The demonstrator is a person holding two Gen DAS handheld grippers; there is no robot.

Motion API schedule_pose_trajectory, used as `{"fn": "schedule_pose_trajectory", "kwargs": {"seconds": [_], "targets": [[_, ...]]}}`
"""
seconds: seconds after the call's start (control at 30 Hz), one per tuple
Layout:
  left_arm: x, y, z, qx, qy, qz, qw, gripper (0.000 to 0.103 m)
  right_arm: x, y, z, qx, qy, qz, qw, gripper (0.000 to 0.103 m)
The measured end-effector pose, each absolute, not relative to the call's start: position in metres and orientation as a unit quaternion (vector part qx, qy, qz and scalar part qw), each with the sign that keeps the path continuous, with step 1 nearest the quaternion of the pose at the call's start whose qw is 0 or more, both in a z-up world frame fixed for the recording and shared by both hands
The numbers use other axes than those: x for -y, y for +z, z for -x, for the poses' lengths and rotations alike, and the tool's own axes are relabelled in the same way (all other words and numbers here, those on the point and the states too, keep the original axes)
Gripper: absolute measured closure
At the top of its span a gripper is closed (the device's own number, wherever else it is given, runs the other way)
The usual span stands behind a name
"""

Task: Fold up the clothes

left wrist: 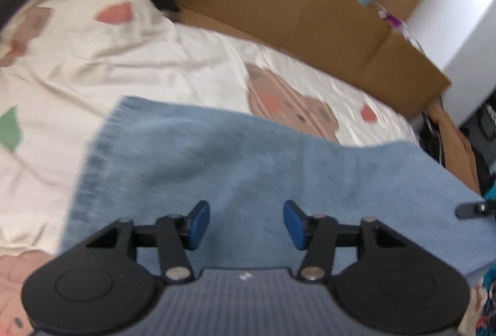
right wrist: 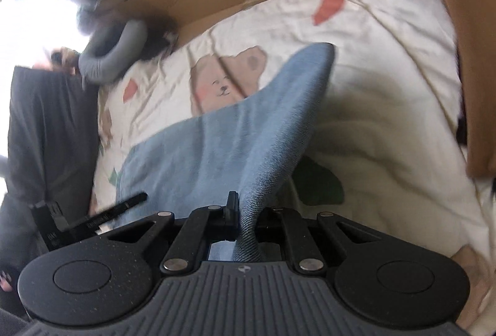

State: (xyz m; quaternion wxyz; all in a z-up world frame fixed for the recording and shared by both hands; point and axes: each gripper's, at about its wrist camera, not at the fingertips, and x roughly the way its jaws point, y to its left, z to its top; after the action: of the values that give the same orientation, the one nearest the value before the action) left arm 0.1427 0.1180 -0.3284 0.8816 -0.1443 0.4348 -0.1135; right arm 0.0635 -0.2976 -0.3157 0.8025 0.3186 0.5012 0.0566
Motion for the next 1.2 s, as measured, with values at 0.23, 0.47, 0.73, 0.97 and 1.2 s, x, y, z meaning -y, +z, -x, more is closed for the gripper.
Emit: {"fn": "schedule_pose_trajectory", "kwargs": {"seconds": [0.23, 0.47, 0.73, 0.97, 1.2], "targets": [[-0.149, -0.323, -0.122, -0.418, -0.063, 0.172, 0.890, 0.037, 0.259, -0.264, -0.104, -0.558, 0.090, -0.231, 0.792, 0.097], [-0.185, -0.316, -0.105, -0.408, -0.028, 0.189, 0.893, 0.037, 0.209, -0.223, -0.151, -0.599, 0.129, -0.135, 0.779, 0.097], [-0.203, -0.316, -0.090, -0.407, -0.009, 0.209, 0.889, 0.037, 0.159, -0.204, -0.192, -0.623, 0.143, -0.072, 0.766, 0.097], [-0.220, -0.324, -0.076, -0.411, 0.007, 0.227, 0.883, 0.037, 0.122, -0.191, -0.217, -0.625, 0.140, -0.081, 0.764, 0.097], [-0.230, -0.329, -0.074, -0.407, 0.015, 0.240, 0.881, 0.040, 0.082, -0.197, -0.236, -0.620, 0.165, -0.087, 0.762, 0.097]]}}
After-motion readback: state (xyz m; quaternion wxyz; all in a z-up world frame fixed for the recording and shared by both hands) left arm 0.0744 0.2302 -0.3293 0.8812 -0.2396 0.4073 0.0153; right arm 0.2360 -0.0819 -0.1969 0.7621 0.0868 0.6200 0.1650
